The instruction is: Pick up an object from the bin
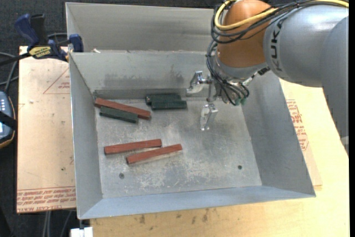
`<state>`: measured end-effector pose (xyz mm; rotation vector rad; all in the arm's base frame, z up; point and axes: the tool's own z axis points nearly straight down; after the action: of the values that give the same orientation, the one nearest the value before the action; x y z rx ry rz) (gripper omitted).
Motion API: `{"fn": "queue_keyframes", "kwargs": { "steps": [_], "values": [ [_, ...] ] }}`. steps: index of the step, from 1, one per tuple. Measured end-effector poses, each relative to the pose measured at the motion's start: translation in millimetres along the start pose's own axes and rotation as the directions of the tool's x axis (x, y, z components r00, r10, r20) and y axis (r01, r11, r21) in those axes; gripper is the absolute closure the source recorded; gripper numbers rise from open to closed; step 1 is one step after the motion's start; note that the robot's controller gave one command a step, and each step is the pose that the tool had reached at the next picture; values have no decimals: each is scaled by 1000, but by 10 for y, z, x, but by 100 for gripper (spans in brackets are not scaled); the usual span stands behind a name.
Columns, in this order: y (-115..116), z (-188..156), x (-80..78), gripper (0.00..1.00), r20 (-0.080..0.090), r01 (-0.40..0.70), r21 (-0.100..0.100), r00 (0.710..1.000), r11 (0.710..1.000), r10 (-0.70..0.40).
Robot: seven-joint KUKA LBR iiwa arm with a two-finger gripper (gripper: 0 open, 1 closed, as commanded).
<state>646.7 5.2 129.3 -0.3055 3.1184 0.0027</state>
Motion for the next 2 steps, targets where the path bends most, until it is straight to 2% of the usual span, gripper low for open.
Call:
{"fn": "queue_keyframes", "kwargs": {
  "steps": [1,2],
  "values": [
    [761,387,-99,100,-4,279,-2,960,960,-279],
    [758,392,-84,0,-13,279,-4,960,960,-279]
  ]
}}
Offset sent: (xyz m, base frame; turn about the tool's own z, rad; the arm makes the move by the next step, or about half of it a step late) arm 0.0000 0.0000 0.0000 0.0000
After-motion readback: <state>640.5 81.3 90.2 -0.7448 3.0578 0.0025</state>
